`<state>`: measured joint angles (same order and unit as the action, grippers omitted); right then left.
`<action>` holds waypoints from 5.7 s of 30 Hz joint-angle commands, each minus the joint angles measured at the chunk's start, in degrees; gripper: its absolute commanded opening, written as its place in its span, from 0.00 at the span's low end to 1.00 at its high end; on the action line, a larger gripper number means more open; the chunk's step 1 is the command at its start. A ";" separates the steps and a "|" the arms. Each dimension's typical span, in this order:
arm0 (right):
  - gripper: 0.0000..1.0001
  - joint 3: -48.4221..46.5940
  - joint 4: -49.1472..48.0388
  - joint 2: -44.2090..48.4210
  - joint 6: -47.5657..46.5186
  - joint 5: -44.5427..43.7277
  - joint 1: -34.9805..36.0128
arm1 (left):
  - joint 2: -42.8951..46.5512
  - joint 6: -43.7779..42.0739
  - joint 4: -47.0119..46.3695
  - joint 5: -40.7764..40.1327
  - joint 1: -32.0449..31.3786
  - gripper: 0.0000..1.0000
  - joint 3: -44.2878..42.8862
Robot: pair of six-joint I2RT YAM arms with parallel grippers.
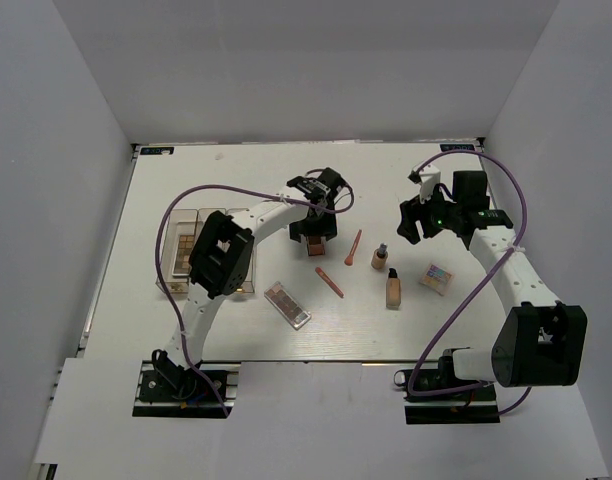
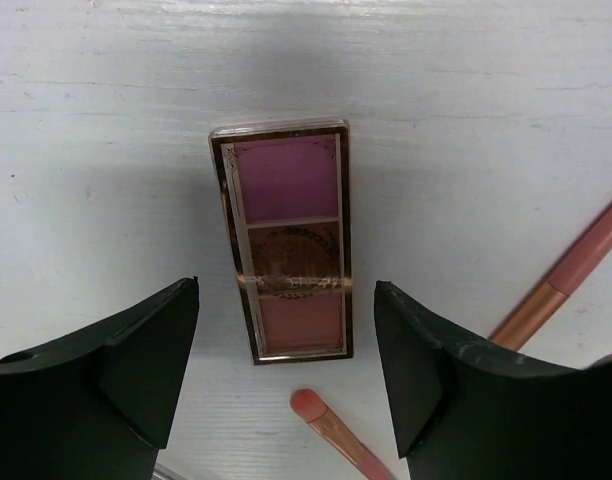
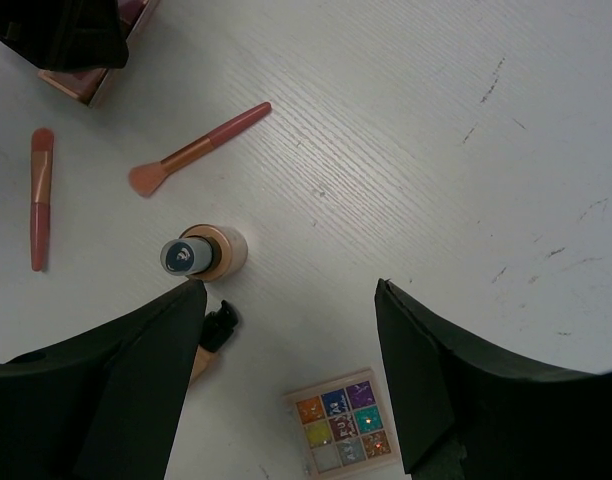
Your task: Organize the makeup
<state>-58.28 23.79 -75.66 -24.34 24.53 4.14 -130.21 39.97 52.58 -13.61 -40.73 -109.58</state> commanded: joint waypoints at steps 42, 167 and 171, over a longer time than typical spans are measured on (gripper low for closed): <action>0.74 0.27 -1.82 1.13 0.08 0.78 -0.53 | 39.84 -16.57 -5.37 -10.39 25.06 0.23 28.70; 0.05 -27.04 1.78 -29.81 22.86 -25.16 49.39 | 78.80 -7.71 -13.90 26.52 34.84 0.80 30.13; 0.04 -40.92 5.11 -35.76 23.90 -20.06 48.86 | 78.62 -6.39 -16.10 28.01 34.84 0.80 29.51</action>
<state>-90.06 28.97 -110.08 1.41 0.23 52.80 -51.59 32.21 39.51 11.77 -5.76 -78.26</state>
